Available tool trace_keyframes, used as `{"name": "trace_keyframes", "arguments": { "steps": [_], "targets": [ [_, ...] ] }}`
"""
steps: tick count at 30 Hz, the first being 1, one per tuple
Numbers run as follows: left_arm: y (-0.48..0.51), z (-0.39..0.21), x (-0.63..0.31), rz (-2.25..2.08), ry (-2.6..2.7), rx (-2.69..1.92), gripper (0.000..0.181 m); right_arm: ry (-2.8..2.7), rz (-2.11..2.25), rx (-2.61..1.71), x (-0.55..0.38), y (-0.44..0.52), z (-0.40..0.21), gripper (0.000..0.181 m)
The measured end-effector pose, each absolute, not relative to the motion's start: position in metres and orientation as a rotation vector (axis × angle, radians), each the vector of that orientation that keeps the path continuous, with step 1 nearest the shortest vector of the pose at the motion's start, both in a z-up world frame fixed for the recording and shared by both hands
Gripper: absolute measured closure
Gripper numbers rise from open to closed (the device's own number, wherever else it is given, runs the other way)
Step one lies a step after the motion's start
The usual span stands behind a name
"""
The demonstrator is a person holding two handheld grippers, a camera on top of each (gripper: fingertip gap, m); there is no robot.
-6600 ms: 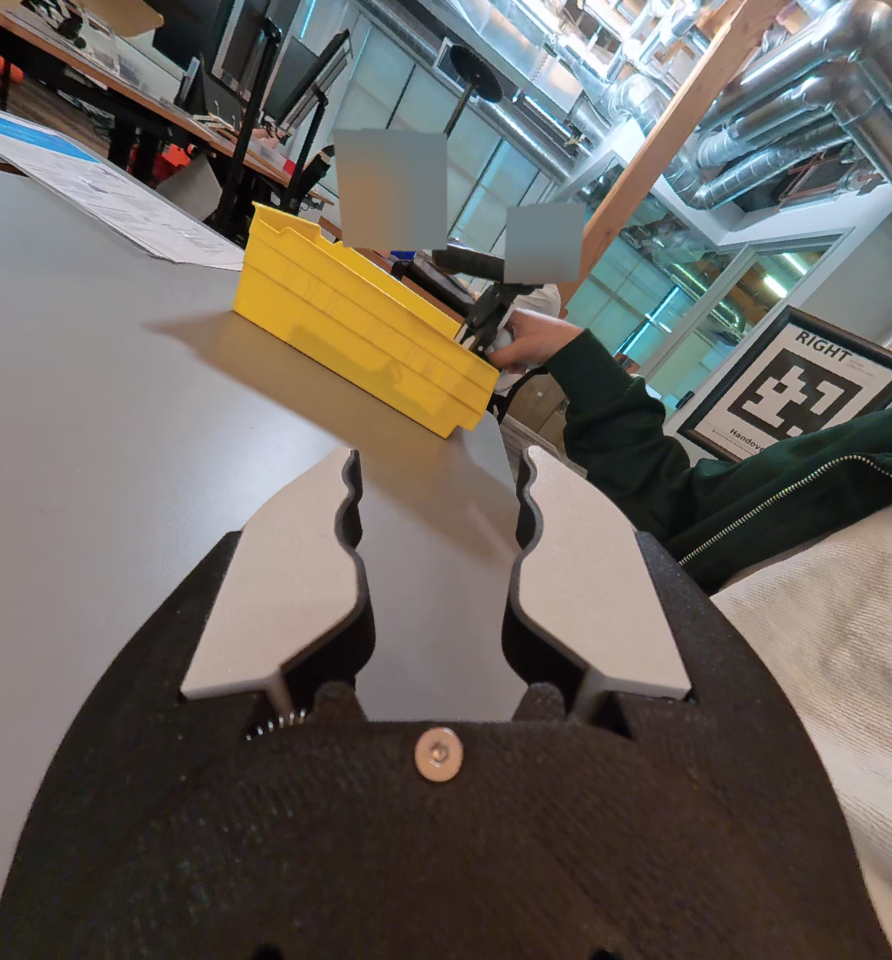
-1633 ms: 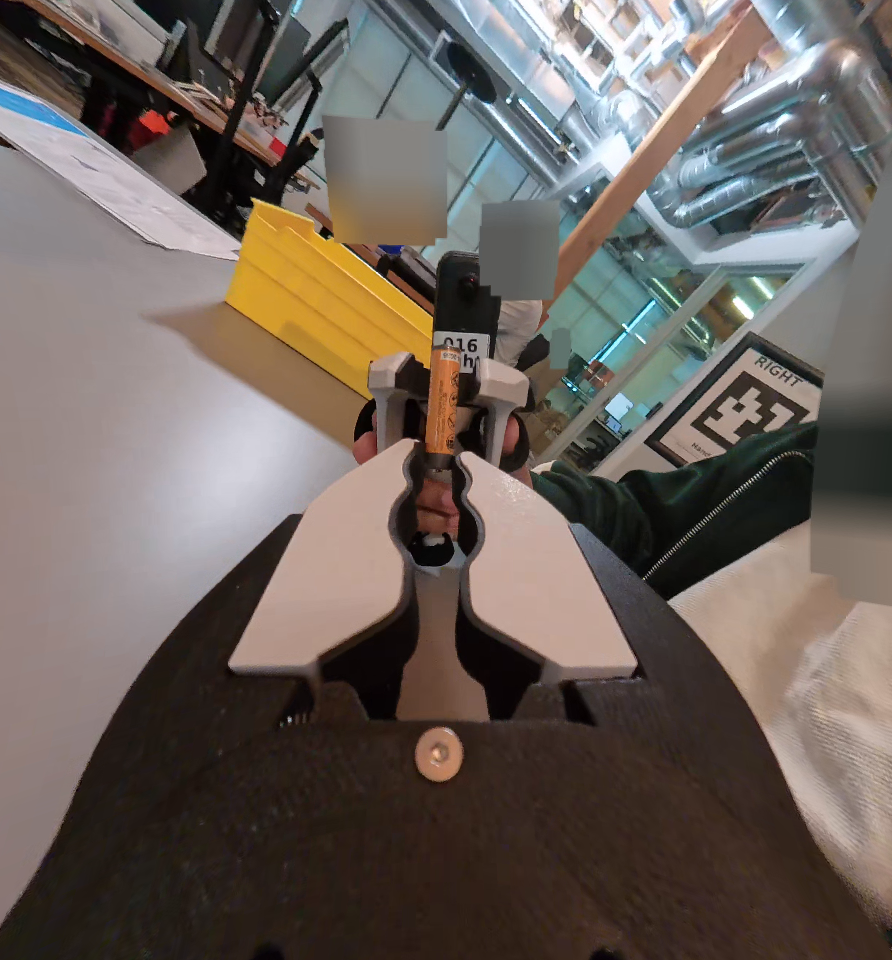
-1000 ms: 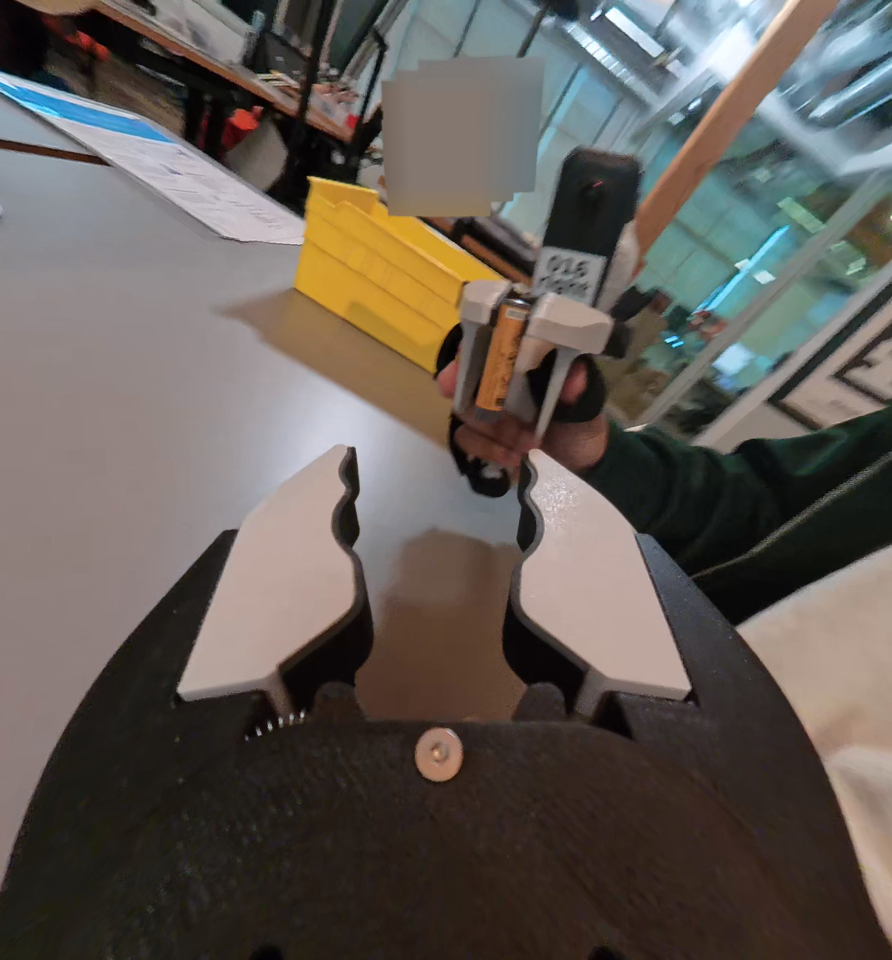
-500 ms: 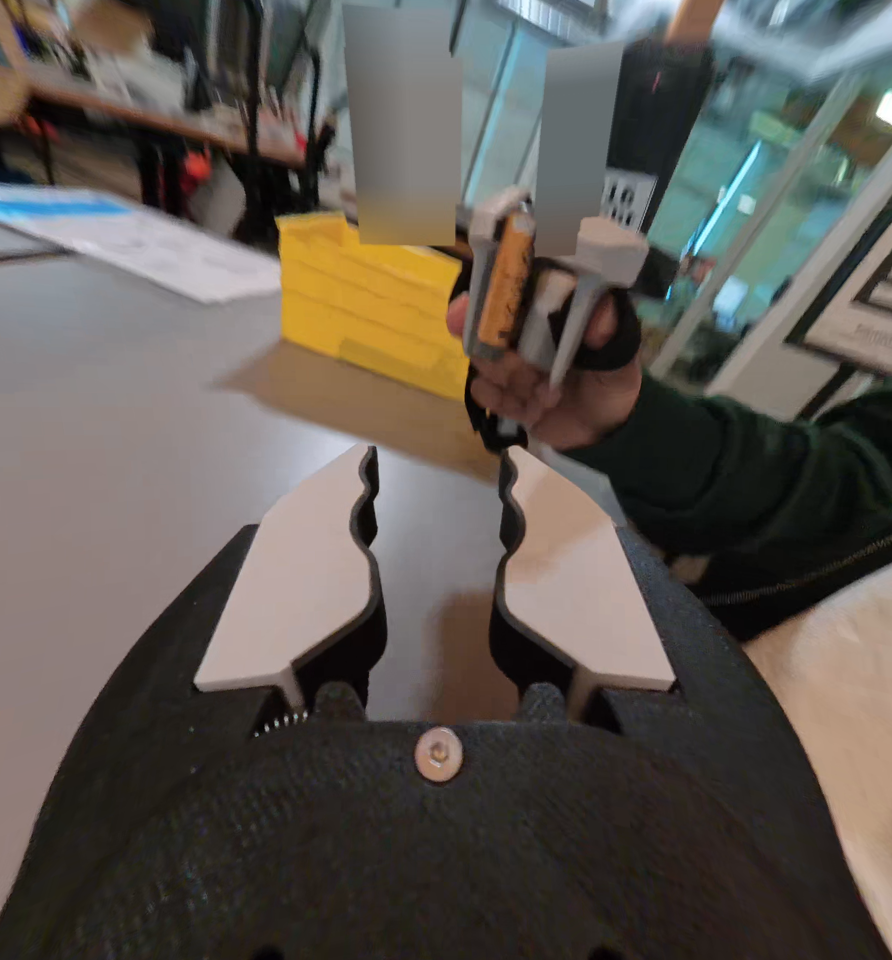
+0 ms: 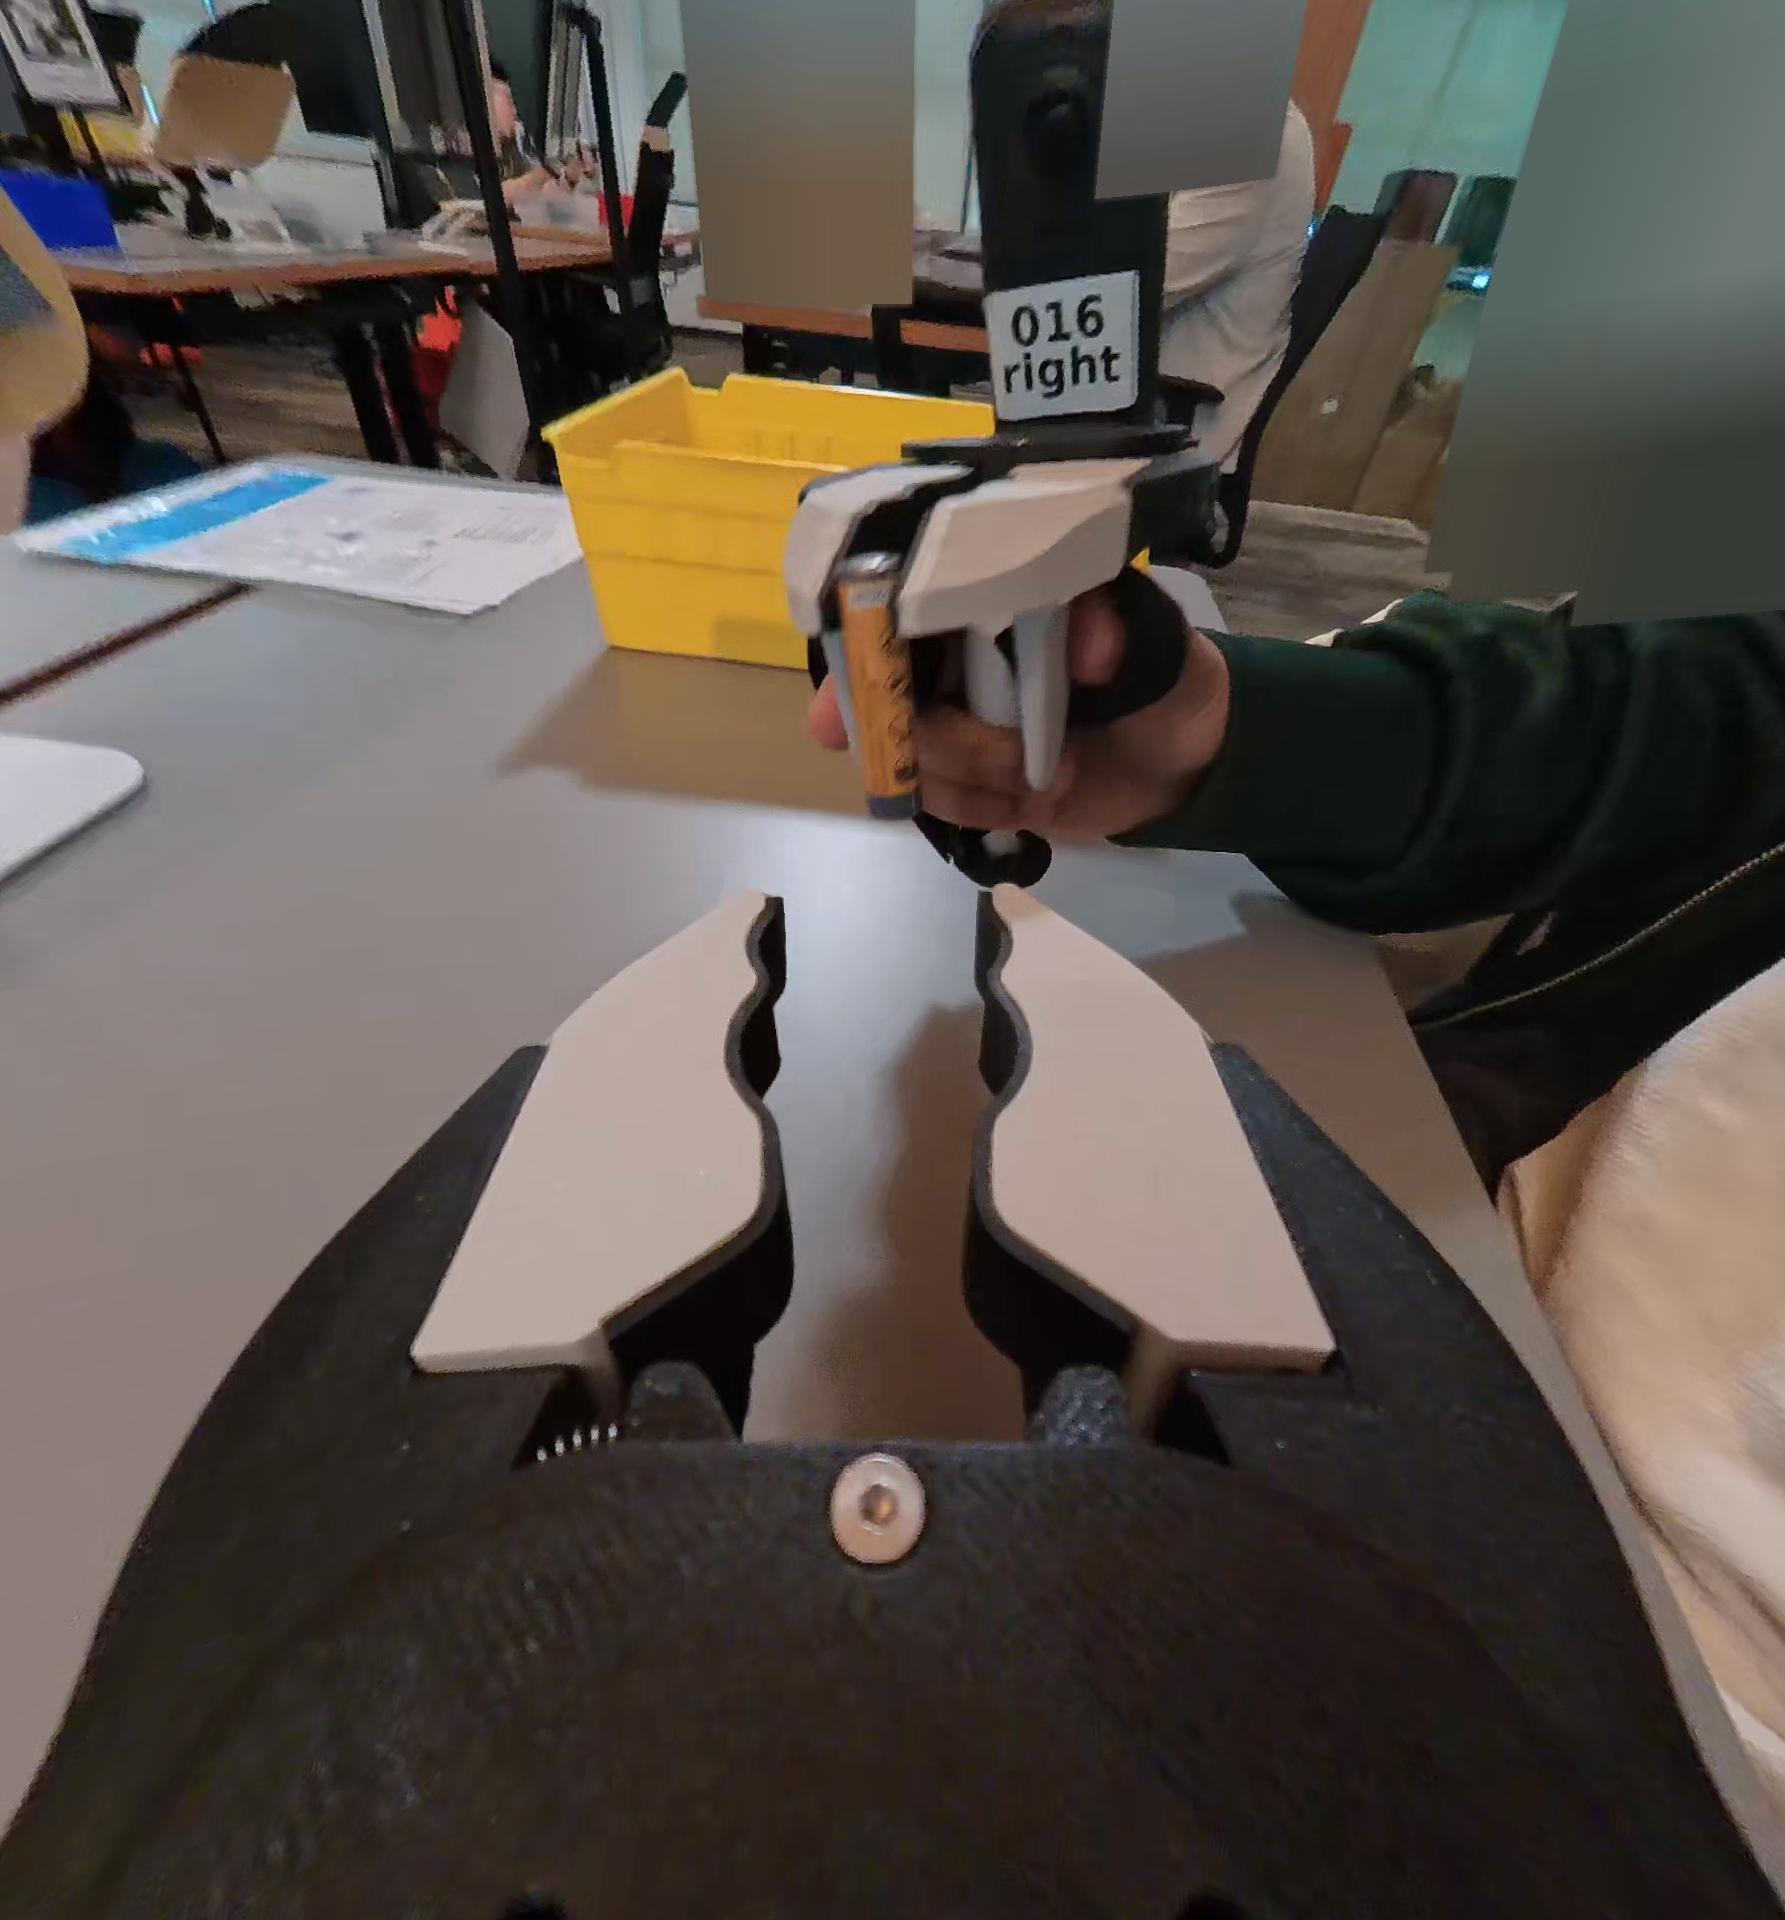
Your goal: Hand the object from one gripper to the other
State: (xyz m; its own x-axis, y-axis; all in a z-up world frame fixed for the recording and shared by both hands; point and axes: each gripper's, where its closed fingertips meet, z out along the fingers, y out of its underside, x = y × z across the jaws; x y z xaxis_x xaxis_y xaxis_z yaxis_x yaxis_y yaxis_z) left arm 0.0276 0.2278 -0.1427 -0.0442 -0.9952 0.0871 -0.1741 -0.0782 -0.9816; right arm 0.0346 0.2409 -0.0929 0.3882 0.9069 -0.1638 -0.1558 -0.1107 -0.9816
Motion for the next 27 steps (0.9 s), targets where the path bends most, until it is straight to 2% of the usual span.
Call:
{"name": "trace_keyframes", "arguments": {
  "steps": [5,14,27],
  "targets": [
    [0.222,-0.145,0.038,-1.275,1.332,-1.348,0.144,-0.782,1.070,-1.394,0.026,0.236,-0.100,0.171],
    [0.212,-0.140,0.041,-1.319,1.348,-1.282,0.161,-0.817,1.089,-1.406,0.016,0.232,-0.103,0.171],
    [0.217,-0.135,0.040,-1.384,1.276,-1.306,0.170,-0.849,1.043,-1.385,0.014,0.231,-0.103,0.171]
  ]
}}
